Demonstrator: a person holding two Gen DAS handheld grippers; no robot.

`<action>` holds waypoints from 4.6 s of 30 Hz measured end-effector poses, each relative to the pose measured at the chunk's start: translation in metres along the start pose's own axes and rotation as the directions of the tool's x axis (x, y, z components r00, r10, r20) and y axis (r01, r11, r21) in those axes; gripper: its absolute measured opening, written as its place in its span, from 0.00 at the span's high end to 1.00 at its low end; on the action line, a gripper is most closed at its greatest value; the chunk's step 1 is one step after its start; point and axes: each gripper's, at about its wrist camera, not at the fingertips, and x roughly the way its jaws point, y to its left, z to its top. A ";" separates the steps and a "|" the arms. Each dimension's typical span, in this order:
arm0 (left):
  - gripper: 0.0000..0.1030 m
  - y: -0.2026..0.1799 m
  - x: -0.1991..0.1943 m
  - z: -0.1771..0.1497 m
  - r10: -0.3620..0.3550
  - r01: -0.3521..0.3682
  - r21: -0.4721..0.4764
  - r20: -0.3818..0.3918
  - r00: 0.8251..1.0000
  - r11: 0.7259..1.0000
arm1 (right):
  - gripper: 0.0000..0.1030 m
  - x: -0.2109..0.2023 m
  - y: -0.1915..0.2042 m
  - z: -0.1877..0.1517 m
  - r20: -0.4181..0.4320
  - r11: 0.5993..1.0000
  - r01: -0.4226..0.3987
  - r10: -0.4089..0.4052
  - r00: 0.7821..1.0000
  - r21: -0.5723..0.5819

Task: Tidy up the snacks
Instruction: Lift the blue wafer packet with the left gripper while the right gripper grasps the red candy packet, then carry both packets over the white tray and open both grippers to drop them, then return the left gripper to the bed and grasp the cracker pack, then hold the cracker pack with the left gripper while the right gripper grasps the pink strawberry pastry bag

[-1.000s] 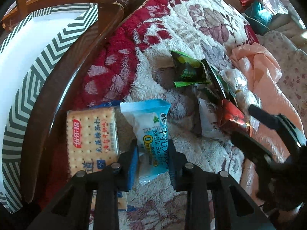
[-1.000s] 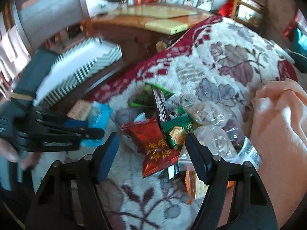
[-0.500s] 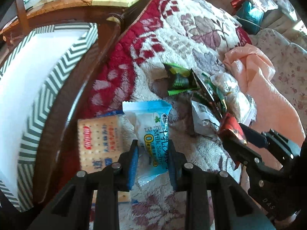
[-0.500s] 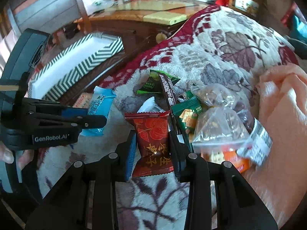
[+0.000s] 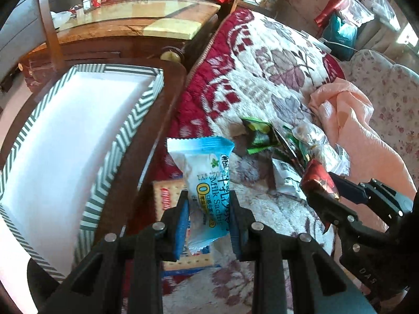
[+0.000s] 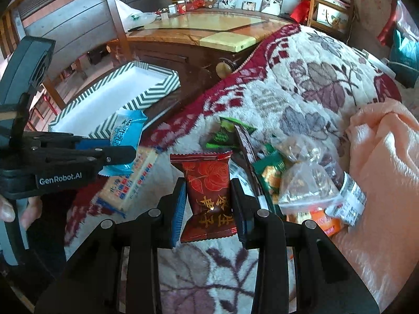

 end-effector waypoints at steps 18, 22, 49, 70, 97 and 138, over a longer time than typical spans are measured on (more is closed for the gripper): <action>0.71 0.085 -0.016 0.019 0.058 -0.056 -0.090 0.020 0.998 0.994 | 0.69 0.026 0.064 0.047 -0.014 0.993 -0.056 0.054 0.998 -0.108; 0.71 0.107 -0.016 0.022 0.087 -0.085 -0.110 0.019 0.996 0.990 | 0.69 0.036 0.079 0.057 -0.023 0.989 -0.075 0.073 0.997 -0.130; 0.71 0.209 0.033 0.053 0.209 -0.223 -0.206 -0.088 0.974 0.953 | 0.69 0.140 0.164 0.142 -0.099 0.963 -0.201 0.185 0.978 -0.182; 0.29 0.203 0.017 0.044 0.265 -0.267 -0.263 -0.044 0.963 0.927 | 0.53 0.135 0.151 0.123 -0.095 0.963 -0.253 0.245 0.965 -0.091; 0.20 0.057 0.001 -0.005 0.112 -0.114 -0.100 -0.032 0.993 0.988 | 0.53 0.023 0.009 0.005 -0.014 0.988 -0.050 0.053 0.999 0.148; 0.18 0.021 0.069 -0.030 0.052 -0.079 -0.128 -0.203 0.978 0.989 | 0.44 0.058 -0.048 -0.026 -0.125 0.954 -0.046 0.087 0.988 0.295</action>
